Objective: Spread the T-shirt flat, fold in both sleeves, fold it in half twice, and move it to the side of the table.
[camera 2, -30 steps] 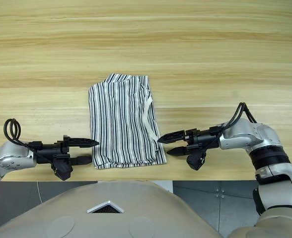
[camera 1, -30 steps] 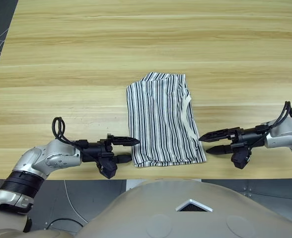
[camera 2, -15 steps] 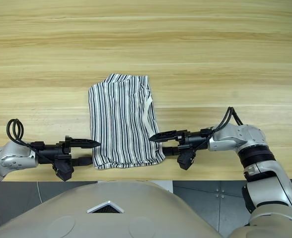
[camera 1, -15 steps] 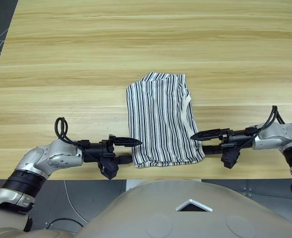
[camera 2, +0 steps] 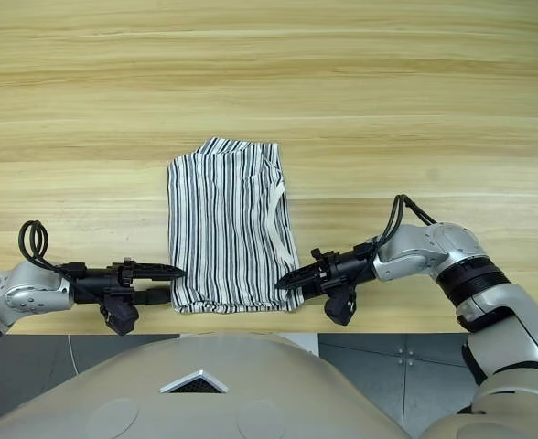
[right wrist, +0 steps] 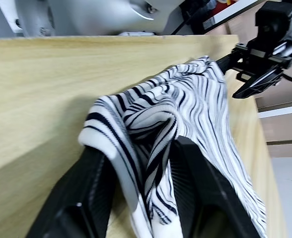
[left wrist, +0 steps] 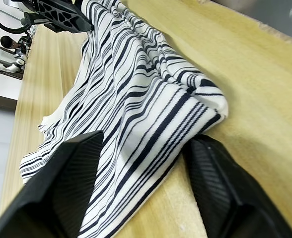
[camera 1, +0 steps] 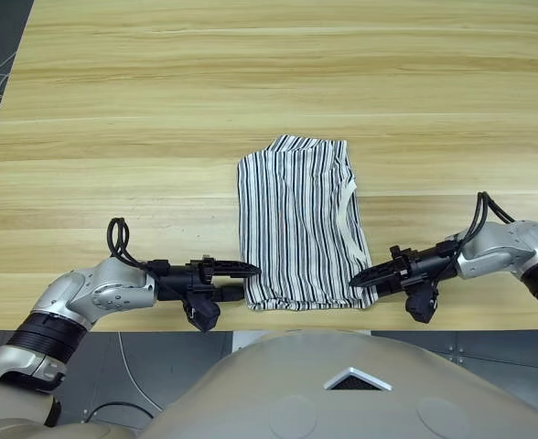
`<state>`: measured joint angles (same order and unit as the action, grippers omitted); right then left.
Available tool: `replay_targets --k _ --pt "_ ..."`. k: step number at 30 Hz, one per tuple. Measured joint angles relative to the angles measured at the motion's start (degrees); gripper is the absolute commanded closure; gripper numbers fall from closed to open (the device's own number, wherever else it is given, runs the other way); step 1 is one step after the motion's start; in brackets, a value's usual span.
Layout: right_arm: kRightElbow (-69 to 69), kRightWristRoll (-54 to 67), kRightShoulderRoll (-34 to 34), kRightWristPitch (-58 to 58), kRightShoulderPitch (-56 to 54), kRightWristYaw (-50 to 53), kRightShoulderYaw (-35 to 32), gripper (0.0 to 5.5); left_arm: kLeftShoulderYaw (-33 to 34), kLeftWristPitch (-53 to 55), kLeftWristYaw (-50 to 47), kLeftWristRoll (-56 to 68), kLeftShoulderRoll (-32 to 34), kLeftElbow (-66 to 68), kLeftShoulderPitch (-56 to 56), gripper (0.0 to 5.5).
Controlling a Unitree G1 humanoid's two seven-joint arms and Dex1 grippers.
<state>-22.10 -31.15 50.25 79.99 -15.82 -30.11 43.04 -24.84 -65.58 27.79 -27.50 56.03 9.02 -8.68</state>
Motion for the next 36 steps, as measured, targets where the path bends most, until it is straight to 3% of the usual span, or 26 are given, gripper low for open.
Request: replay_targets --k 7,13,22,27,31,36 --pt "5.0 6.0 2.0 -5.7 0.0 -6.9 1.6 5.39 -1.4 0.0 0.5 -0.2 0.0 1.0 0.4 4.35" --pt "12.2 10.1 3.3 -9.6 2.3 -9.4 0.9 5.40 -2.0 0.0 1.8 -0.8 0.3 0.8 0.5 5.38" --pt "11.3 11.3 3.8 -10.0 4.1 -10.4 -0.2 5.40 -3.1 2.5 5.7 2.7 0.5 0.2 1.4 5.38" --pt "7.1 12.3 2.1 -9.3 3.2 -10.1 -0.4 5.40 -4.3 25.1 18.9 19.0 0.7 -9.4 1.3 5.38" --pt "5.3 18.2 -0.2 -10.6 0.5 -10.6 -0.4 5.40 -4.2 50.7 35.0 32.5 1.2 -17.0 8.7 5.38" --pt "5.2 27.6 -2.4 -14.9 -3.0 -15.1 -0.1 5.40 -2.1 61.8 46.3 40.2 1.6 -19.4 15.6 5.38"
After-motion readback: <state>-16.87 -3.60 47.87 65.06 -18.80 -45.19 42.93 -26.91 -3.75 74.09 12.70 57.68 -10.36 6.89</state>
